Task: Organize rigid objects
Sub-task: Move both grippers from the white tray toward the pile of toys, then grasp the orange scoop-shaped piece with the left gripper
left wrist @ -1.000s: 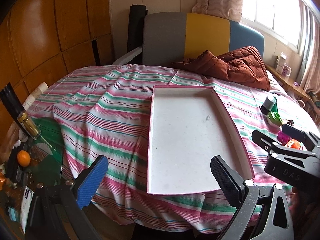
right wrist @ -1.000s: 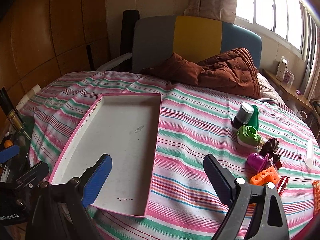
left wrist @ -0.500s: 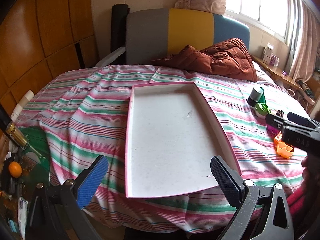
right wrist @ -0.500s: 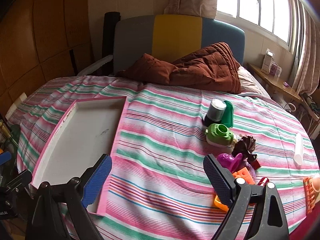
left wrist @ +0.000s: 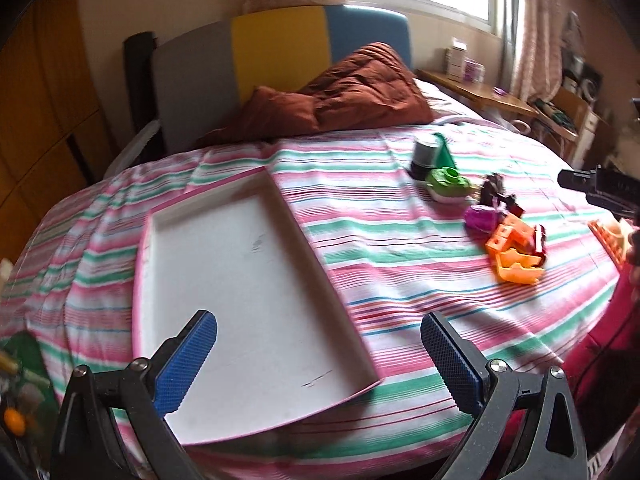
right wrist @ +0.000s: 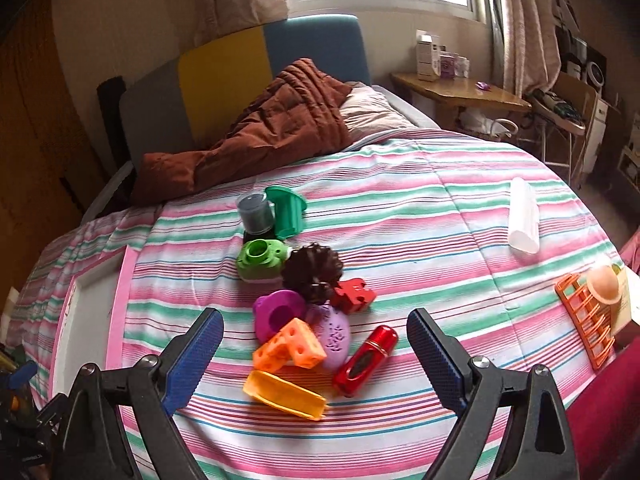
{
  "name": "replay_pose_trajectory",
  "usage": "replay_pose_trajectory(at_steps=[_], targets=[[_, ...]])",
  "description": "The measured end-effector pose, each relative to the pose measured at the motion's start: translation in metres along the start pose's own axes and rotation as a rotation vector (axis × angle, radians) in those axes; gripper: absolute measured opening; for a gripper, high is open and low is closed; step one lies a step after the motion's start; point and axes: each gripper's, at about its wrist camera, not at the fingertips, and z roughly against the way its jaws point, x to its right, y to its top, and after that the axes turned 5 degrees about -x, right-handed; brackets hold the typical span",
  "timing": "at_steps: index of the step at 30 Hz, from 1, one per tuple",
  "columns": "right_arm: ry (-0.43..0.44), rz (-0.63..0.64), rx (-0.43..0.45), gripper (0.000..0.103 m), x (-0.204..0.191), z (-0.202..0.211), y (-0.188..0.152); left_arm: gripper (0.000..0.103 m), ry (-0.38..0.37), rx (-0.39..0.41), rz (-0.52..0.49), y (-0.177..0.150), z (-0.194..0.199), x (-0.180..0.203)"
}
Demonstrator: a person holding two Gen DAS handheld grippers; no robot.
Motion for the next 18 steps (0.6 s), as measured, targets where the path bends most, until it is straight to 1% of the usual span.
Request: replay_pose_trajectory(at_steps=[3, 6, 7, 9, 13, 18], targets=[[0.076, -0.123, -0.021, 0.095, 0.03, 0.0, -0.001, 0.103, -0.035, -0.01, -0.053, 0.008, -0.008, 0.023], [0.139, -0.232, -0.038, 0.096, 0.05, -0.006, -0.004, 0.103, -0.061, -0.018, -0.094, 0.013, -0.014, 0.042], [0.158, -0.253, -0.031, 0.096, 0.054, -0.006, -0.005, 0.103, -0.068, -0.023, -0.106, 0.014, -0.017, 0.047], [0.181, -0.273, -0.009, 0.096, 0.057, -0.003, -0.005, 0.103, -0.085, -0.036, -0.127, 0.015, -0.022, 0.058], [0.203, -0.284, 0.001, 0.096, 0.057, -0.004, -0.006, 0.102, -0.117, -0.073, -0.149, 0.016, -0.035, 0.071], [0.217, -0.306, 0.008, 0.096, 0.061, -0.004, -0.007, 0.1, -0.177, -0.111, -0.137, 0.021, -0.046, 0.083]])
